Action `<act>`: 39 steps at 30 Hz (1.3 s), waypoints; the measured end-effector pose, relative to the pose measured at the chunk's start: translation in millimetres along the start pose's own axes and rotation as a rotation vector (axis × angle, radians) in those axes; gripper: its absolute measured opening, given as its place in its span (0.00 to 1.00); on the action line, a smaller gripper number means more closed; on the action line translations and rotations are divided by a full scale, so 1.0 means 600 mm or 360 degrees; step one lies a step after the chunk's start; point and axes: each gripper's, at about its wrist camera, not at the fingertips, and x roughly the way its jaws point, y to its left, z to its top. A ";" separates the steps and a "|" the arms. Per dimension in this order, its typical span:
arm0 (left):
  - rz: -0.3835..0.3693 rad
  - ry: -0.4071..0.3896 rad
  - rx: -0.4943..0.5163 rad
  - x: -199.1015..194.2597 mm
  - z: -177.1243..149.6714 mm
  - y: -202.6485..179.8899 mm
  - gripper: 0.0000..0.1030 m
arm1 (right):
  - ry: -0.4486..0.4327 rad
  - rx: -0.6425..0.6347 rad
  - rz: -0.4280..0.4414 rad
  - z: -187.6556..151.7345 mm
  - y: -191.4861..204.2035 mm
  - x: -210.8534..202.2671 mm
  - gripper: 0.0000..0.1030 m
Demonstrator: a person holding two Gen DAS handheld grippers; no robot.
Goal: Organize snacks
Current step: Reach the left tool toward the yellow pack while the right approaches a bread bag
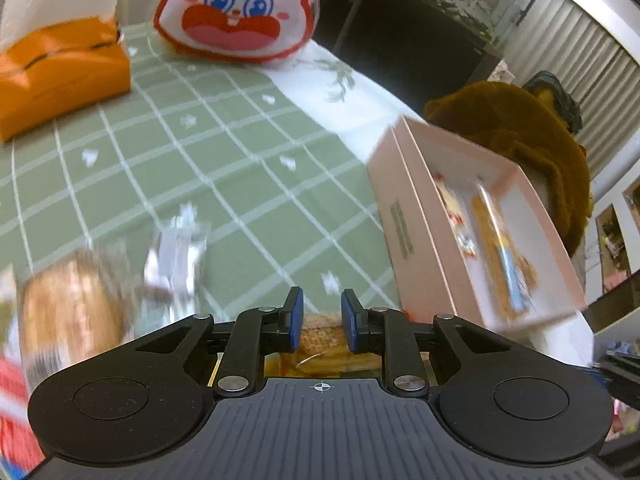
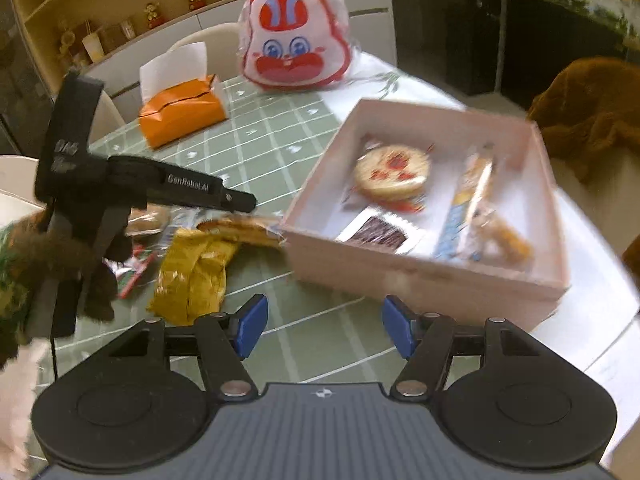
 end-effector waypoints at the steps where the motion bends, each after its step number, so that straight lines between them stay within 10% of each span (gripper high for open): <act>1: 0.0000 0.0007 -0.0007 -0.006 -0.010 -0.003 0.24 | 0.0010 0.0024 0.0017 -0.005 0.002 0.005 0.64; 15: 0.0065 0.0063 -0.0116 -0.074 -0.064 -0.005 0.24 | 0.0044 -0.0228 0.0110 0.001 0.082 0.088 0.71; 26: 0.0249 -0.0091 -0.0305 -0.136 -0.082 0.043 0.24 | 0.0048 0.0234 0.0068 0.013 0.083 0.131 0.72; 31: 0.0233 -0.0078 -0.0366 -0.139 -0.106 0.059 0.24 | 0.0057 0.0206 0.0121 0.004 0.073 0.116 0.44; 39: 0.0167 -0.0019 -0.0436 -0.128 -0.138 0.055 0.25 | 0.0068 0.0158 0.0015 -0.036 0.019 0.063 0.38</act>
